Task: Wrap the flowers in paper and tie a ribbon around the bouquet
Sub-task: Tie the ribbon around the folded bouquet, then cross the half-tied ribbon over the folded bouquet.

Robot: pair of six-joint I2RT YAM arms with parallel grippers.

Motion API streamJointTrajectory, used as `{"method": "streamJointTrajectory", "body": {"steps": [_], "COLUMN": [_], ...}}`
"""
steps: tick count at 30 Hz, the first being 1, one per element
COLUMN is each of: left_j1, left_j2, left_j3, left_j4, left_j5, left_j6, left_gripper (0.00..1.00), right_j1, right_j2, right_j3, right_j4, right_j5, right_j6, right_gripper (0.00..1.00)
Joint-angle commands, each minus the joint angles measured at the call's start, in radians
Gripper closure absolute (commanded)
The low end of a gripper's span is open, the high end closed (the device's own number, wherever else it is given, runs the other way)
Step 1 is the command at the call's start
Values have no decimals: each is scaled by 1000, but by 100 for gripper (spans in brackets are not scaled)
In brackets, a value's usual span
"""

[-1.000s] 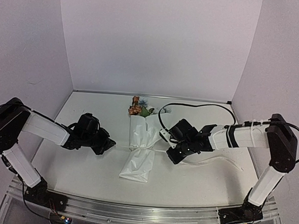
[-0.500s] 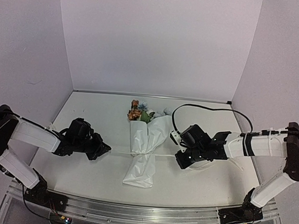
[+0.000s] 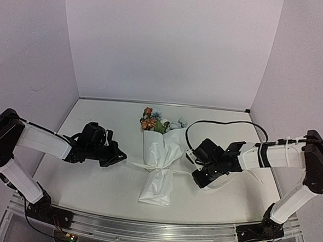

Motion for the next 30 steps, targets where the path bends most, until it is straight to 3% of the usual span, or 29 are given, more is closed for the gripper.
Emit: {"method": "streamJointTrajectory", "body": {"steps": [1, 5, 13, 20, 24, 30], "left_j1": [-1, -39, -114, -222, -281, -345], "left_j2": [13, 18, 66, 244, 364, 414], "left_j3": [66, 118, 264, 524, 658, 750], "left_j4": [-12, -7, -2, -120, -224, -343], "left_j5": [14, 63, 138, 222, 235, 190], "left_j6": [123, 184, 318, 455, 517, 611], "left_gripper": [97, 92, 88, 84, 83, 77], "right_j1": [2, 1, -1, 0, -2, -19], "right_j2": [9, -17, -116, -200, -222, -235], "right_j3": [27, 44, 55, 6, -5, 5], "right_j4": [-158, -158, -141, -77, -50, -44], "right_j5": [39, 30, 128, 332, 358, 309], "right_j6": [27, 44, 92, 158, 196, 282], "right_gripper": [81, 58, 44, 21, 18, 16]}}
